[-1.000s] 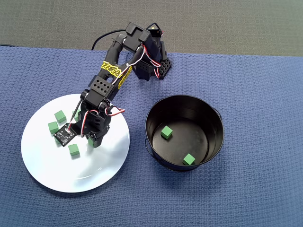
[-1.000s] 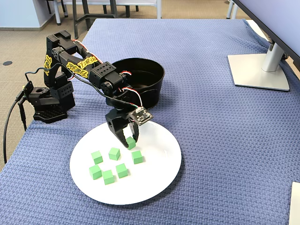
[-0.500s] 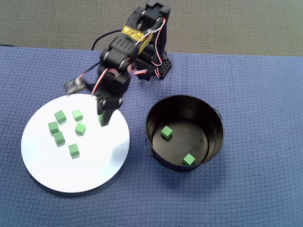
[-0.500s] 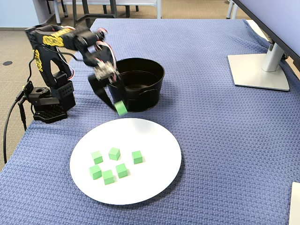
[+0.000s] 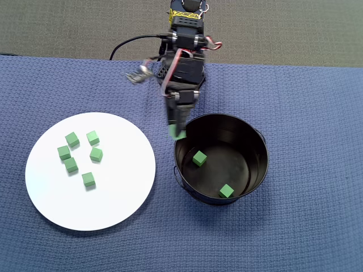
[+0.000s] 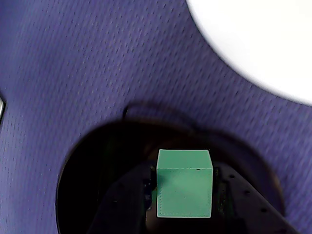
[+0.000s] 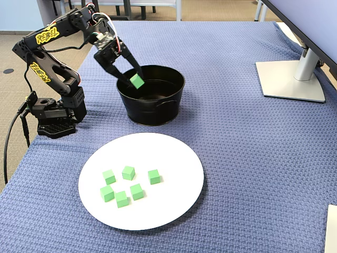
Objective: Pick up the green cubes from the white plate and place them in the black recipient
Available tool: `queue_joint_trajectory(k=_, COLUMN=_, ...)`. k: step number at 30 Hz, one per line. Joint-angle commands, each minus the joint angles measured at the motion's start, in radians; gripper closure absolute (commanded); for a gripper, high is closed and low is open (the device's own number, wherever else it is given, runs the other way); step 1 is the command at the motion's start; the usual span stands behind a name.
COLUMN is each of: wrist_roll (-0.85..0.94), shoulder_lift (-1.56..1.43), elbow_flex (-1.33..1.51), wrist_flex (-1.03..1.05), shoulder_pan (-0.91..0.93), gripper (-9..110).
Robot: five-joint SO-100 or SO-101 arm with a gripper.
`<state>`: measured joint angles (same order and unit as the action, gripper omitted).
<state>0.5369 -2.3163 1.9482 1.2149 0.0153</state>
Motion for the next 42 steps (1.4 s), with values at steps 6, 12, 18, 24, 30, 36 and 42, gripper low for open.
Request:
queue_joint_trajectory(k=6, wrist_roll=-0.109, shoulder_lift=-0.034, elbow_flex=0.149, wrist_flex=-0.112, shoulder_pan=-0.238, gripper=102)
queue_joint_trajectory(k=12, wrist_roll=-0.091, shoulder_lift=-0.021, elbow_flex=0.207, wrist_flex=-0.187, shoulder_pan=-0.241, gripper=102)
queue_joint_trajectory(k=18, wrist_roll=-0.018, shoulder_lift=-0.041, elbow_flex=0.265, wrist_flex=-0.218, shoulder_pan=-0.232, gripper=59)
queue_joint_trajectory(k=24, wrist_roll=0.009, shoulder_lift=-0.044, elbow_flex=0.183, wrist_flex=-0.184, shoulder_pan=-0.192, gripper=54)
queue_joint_trajectory(k=30, wrist_roll=0.061, shoulder_lift=0.029, elbow_flex=-0.034, wrist_flex=-0.064, shoulder_pan=-0.032, gripper=58)
queue_joint_trajectory(k=36, wrist_roll=0.14, shoulder_lift=0.187, elbow_flex=-0.189, wrist_flex=-0.106, shoulder_pan=0.331, gripper=63)
queue_joint_trajectory(k=42, wrist_roll=0.097, shoulder_lift=0.359, elbow_flex=-0.187, wrist_flex=-0.201, shoulder_pan=0.574, gripper=73)
